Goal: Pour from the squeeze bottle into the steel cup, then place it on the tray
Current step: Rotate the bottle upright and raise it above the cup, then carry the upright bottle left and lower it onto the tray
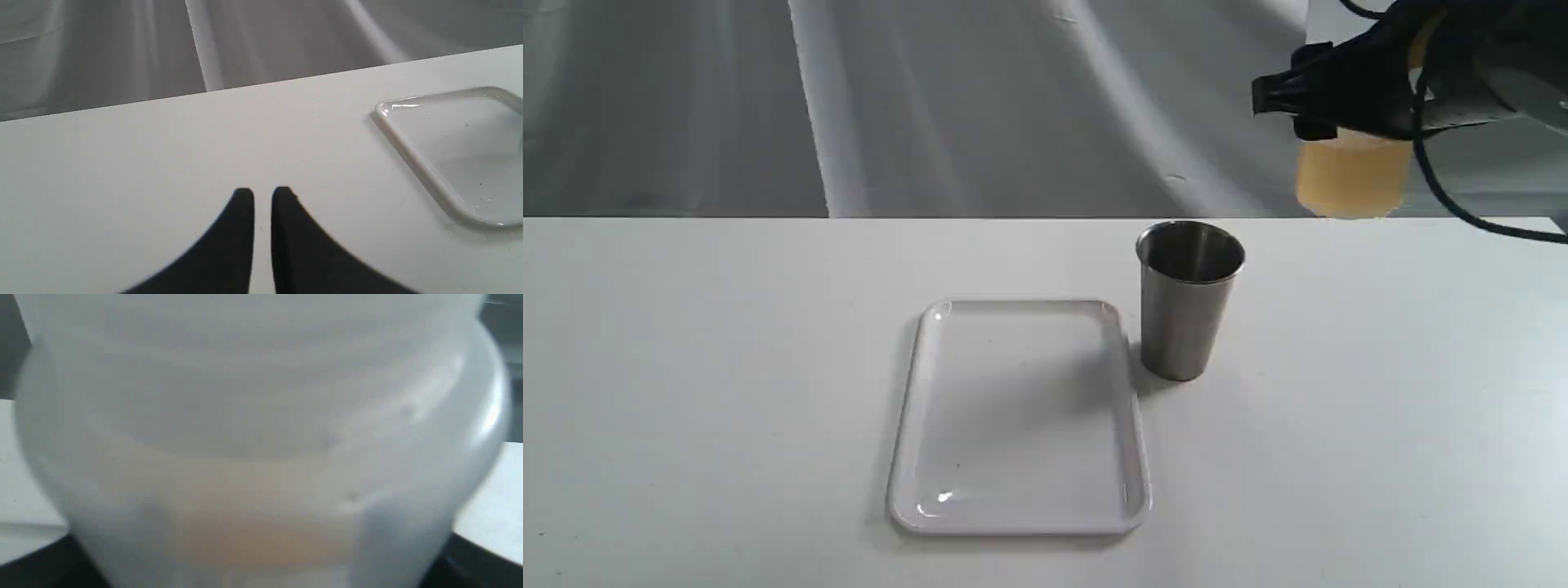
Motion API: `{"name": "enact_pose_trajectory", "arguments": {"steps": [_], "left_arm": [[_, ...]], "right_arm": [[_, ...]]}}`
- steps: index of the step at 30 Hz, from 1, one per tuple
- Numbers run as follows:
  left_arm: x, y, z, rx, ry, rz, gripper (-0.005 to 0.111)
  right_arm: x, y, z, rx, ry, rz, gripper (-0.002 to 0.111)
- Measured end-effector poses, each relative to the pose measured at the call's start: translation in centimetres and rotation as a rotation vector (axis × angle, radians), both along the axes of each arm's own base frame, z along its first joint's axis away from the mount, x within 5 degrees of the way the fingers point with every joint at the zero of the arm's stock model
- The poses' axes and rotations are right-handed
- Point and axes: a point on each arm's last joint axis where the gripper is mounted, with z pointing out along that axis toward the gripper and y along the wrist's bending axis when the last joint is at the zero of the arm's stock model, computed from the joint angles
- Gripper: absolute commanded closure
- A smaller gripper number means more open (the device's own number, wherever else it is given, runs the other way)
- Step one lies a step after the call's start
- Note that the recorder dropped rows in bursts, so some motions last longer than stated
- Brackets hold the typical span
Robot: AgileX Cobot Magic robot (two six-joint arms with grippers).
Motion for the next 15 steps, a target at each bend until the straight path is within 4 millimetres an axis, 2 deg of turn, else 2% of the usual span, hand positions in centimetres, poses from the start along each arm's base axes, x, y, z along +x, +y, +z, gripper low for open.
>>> {"name": "enact_pose_trajectory", "arguments": {"steps": [15], "left_arm": [[0.0, 0.0, 0.0, 0.0, 0.0, 0.0, 0.098]], "right_arm": [[-2.8, -0.1, 3.9, 0.127, -0.103, -0.008, 0.067]]}}
